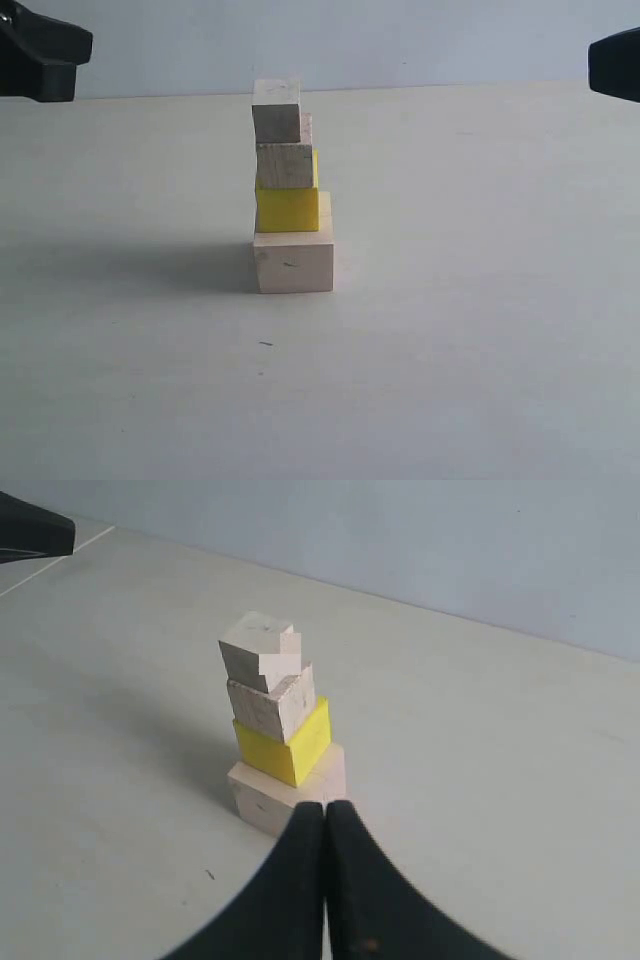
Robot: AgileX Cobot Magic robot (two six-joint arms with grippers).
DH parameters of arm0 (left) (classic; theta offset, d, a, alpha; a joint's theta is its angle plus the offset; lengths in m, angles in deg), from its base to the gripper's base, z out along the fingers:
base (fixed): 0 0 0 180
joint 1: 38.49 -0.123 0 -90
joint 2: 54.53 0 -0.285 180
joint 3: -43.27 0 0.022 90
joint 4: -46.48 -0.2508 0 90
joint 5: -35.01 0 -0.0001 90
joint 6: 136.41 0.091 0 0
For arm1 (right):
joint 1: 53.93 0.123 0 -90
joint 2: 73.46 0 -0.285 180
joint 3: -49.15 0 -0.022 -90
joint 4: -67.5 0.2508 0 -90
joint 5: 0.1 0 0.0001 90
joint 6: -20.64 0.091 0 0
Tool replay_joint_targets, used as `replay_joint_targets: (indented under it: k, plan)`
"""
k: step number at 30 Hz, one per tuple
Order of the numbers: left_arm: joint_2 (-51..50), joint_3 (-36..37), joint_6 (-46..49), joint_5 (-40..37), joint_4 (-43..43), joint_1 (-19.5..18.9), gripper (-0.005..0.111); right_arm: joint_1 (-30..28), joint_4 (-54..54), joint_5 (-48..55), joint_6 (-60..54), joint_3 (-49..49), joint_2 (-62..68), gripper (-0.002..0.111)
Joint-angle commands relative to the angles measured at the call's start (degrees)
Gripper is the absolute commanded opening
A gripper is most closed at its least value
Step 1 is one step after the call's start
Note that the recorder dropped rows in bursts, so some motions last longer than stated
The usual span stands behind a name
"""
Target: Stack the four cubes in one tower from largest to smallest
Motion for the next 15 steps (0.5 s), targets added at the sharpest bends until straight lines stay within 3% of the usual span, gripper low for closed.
replay_joint_targets:
  k: [1,15]
  plan:
    - [0.3,0.34,-0.48,0.56,0.04,-0.11,0.0,0.06,-0.17,-0.56,0.0,-0.33,-0.43,0.0]
    - [1.4,0.34,0.58,0.09,-1.12,-0.11,0.0,0.06,-0.17,-0.67,0.0,-0.33,-0.43,0.0]
